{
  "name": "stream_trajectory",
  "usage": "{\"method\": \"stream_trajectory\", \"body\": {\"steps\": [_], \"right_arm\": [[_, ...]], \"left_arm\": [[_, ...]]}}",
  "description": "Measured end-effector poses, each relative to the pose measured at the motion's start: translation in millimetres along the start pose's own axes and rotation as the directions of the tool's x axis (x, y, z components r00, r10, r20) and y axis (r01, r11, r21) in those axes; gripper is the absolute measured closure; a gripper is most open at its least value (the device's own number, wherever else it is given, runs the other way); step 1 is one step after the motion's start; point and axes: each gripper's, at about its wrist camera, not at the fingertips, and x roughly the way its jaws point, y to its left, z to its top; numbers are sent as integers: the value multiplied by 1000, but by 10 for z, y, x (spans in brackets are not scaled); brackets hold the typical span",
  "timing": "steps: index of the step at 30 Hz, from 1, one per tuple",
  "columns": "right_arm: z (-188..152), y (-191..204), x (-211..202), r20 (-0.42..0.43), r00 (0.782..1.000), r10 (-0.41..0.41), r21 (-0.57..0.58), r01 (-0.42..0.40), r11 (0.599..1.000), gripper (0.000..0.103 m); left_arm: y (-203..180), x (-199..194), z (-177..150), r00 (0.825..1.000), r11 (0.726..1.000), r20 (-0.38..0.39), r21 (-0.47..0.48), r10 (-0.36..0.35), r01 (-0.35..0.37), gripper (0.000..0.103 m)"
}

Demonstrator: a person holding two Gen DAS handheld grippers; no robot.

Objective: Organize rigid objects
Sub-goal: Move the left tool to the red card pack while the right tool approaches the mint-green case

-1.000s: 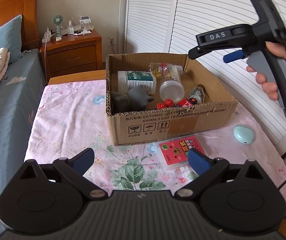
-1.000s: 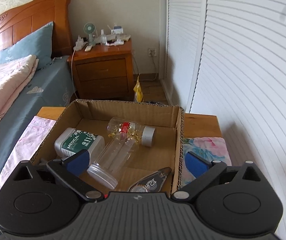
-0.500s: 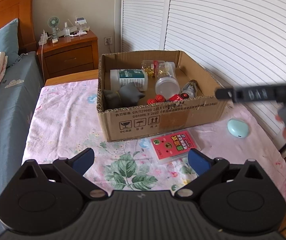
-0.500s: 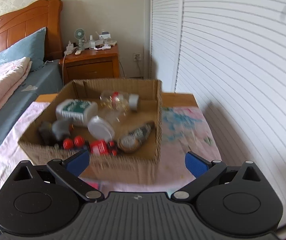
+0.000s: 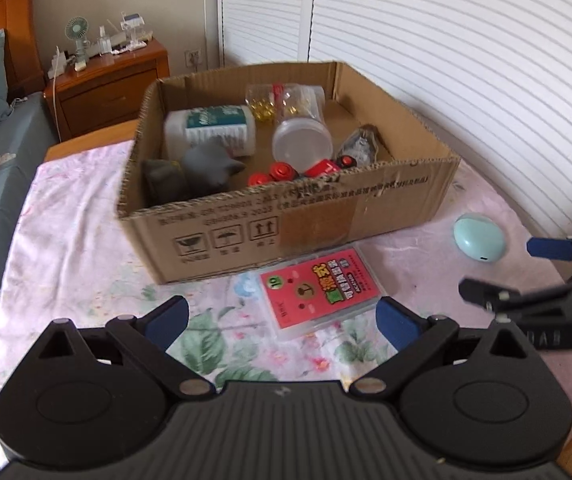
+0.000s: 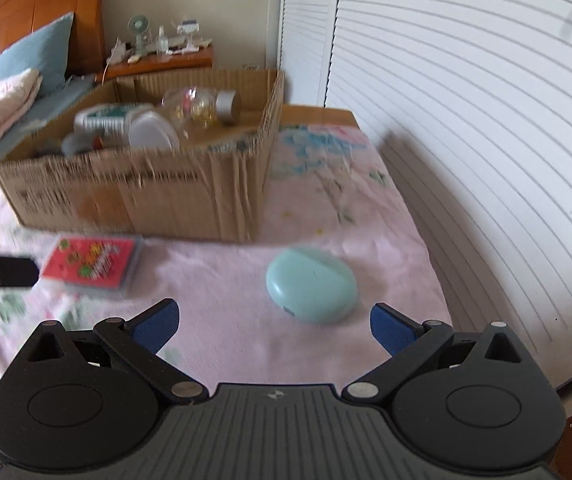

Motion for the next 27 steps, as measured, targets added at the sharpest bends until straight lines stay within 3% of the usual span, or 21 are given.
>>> {"method": "stream_trajectory", "body": {"steps": [6,16,27], "right_arm": [[-136,-40,65,-11,1000,15,-50,-15,999,0],[-207,-133,108,-6,999,50,-47,-51,998,0],[-204,-136,106,-6,998,55,-52,-55,997,0]], "left_arm": [[-198,274,67,999,1000,-44,0,-14,14,3],[-334,606,90,995,996,-47,-30,84,-85,3],[-15,500,-64,995,993,-33,-76,90,-93,1]]}}
